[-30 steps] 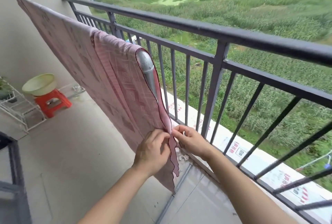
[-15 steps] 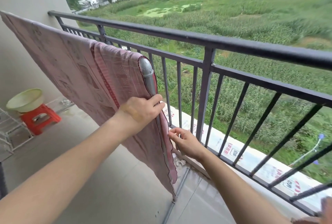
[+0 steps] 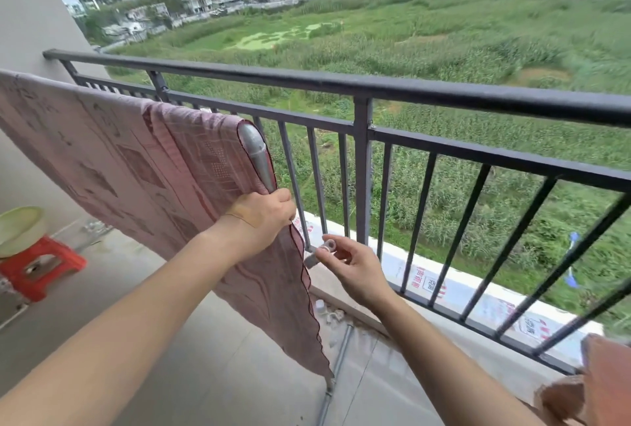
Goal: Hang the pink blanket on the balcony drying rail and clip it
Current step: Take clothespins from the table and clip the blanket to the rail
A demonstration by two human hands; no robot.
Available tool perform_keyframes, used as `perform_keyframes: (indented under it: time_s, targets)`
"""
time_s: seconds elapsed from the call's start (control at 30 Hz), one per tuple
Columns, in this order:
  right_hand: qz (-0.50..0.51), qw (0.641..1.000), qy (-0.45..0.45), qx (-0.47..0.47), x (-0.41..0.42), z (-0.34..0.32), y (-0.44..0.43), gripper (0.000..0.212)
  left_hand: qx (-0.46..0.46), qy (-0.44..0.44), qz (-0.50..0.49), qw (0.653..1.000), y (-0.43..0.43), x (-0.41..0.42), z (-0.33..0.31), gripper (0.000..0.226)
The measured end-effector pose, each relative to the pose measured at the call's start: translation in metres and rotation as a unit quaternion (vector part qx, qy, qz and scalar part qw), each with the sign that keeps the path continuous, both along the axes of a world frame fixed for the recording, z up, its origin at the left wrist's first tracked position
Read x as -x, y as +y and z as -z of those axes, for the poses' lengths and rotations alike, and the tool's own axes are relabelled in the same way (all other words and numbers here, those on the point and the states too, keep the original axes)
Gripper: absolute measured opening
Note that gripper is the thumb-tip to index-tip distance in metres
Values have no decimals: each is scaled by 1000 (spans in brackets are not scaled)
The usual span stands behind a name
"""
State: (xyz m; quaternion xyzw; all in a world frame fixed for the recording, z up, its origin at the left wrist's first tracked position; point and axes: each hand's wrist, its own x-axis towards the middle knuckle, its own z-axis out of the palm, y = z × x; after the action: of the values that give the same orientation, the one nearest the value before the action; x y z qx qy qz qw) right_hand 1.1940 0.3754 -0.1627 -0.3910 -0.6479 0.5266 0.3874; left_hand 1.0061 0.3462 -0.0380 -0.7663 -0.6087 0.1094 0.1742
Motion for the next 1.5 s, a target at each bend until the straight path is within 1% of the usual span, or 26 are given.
perform_keyframes:
  time_s: [0.1, 0.13, 0.2, 0.37, 0.57, 0.7, 0.83, 0.9, 0.97, 1.07, 1.17, 1.2, 1.27, 1.37, 1.43, 1.5]
  targets:
    - [24, 987, 148, 66, 3, -6, -4, 27, 3, -36, -9, 999, 0, -2, 2, 11]
    - [29, 981, 176, 71, 4, -6, -5, 29, 7, -51, -12, 999, 0, -2, 2, 11]
    - [37, 976, 203, 69, 9, -8, -6, 31, 15, -74, -21, 997, -2, -2, 2, 12]
    - [64, 973, 218, 46, 20, -9, -8, 30, 29, -88, -40, 995, -4, -6, -1, 17]
    - [79, 973, 214, 42, 31, -3, -9, 29, 48, -84, -53, 994, -3, -7, -2, 14]
    - [83, 976, 199, 20, 43, -3, -11, 27, 40, -115, -44, 992, -2, -9, -5, 18]
    - [70, 975, 209, 42, 46, -1, -11, 27, 20, -144, -46, 988, -4, -9, -3, 13]
    - [60, 977, 196, 51, 41, -3, -9, 31, 9, -160, -44, 986, -5, -7, -1, 14]
    - [54, 983, 167, 54, 32, -6, -6, 37, -15, -212, -25, 977, -6, -5, 3, 16]
    - [52, 989, 138, 31, 17, -10, -1, 40, -77, -318, 10, 945, -10, -7, 9, 17]
    - [42, 993, 114, 8, 10, -14, 0, 43, -131, -352, 25, 927, -14, -12, 12, 21]
    - [40, 994, 100, -7, 9, -15, 0, 43, -150, -354, 25, 923, -16, -14, 14, 23]
    - [51, 995, 69, -45, 7, -17, -1, 40, -211, -322, 20, 923, -21, -18, 18, 26]
    - [98, 987, -24, -128, -3, -14, -1, 39, -300, -281, 23, 911, -31, -24, 34, 32]
    - [139, 970, -96, -176, -15, -7, -6, 43, -313, -277, 64, 906, -39, -29, 53, 38]
    - [188, 943, -167, -216, -33, 0, -18, 47, -309, -265, 123, 905, -46, -37, 72, 41]
